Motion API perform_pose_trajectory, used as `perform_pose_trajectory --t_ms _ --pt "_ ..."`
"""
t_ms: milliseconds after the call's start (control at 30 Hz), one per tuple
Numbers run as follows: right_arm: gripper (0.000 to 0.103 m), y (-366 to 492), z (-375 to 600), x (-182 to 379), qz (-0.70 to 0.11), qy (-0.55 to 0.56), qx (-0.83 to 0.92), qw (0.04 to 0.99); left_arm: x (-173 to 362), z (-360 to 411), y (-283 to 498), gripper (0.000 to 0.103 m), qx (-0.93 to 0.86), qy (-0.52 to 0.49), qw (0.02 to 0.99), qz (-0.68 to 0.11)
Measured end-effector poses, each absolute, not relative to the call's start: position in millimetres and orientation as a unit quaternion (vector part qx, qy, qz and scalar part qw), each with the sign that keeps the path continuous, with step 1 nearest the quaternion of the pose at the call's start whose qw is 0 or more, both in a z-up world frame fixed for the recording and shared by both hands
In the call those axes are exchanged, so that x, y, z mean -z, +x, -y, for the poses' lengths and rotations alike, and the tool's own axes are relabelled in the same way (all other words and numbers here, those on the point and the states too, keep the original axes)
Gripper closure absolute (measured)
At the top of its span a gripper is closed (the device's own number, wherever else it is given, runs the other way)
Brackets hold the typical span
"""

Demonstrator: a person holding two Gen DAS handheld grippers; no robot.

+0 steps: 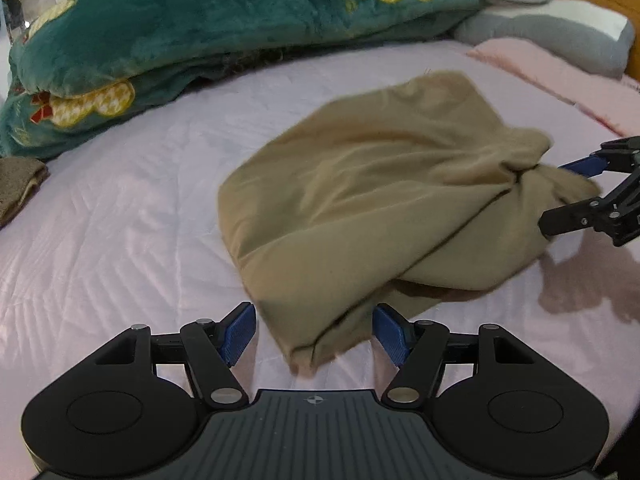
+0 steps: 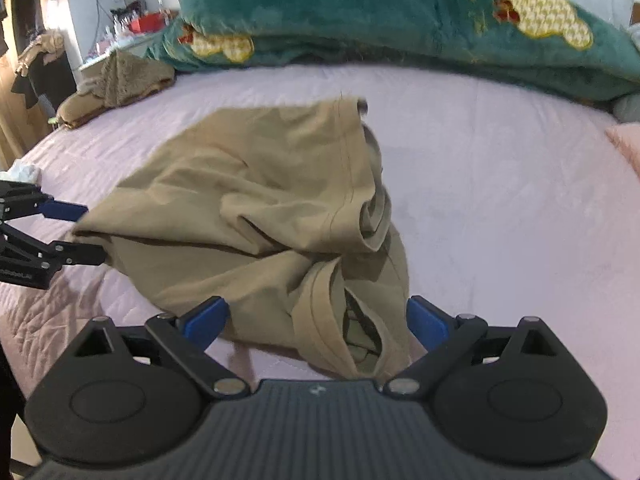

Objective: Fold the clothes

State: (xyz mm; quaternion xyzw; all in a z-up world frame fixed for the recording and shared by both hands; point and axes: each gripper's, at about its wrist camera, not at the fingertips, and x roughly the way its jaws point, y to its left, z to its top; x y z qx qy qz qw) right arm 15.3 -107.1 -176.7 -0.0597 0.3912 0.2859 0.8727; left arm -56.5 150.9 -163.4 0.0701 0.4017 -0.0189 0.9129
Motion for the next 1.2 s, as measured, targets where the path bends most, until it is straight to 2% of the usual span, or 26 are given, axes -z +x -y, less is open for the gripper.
perform_pose_trajectory --t_ms 133,300,367,567,767,1100,1200 --pt "0.012 18.0 95.6 191.3 -0.403 -0.076 -0.29 0.865 168.4 -141.7 -54.0 0.069 0.025 0.065 0.919 -0.388" --pt "0.068 17.2 103.2 189.1 -0.395 -0.052 -0.308 0.864 167.6 -146.6 -48.8 0.087 0.032 0.043 0.922 -0.384" --pt "0.08 14.1 102.3 186.0 -0.396 -0.048 -0.318 0.86 166.7 -145.9 -49.6 0.09 0.032 0.045 0.924 -0.379" --pt "0.084 -1.2 99.6 172.6 -0.399 -0.03 -0.324 0.857 155.3 -157.2 -61.7 0.091 0.034 0.031 0.929 -0.366" --pt "0.084 -46.4 86.7 154.6 -0.402 -0.034 -0.341 0.849 145.2 -173.1 -109.2 0.091 0.047 0.031 0.927 -0.372" --pt "0.084 -128.1 62.5 168.5 -0.417 -0.032 -0.338 0.843 160.7 -190.7 -201.4 0.09 0.034 0.005 0.923 -0.383" --pt "0.081 -137.0 54.4 175.4 -0.426 -0.042 -0.332 0.841 167.0 -191.0 -212.5 0.086 0.015 -0.001 0.921 -0.389"
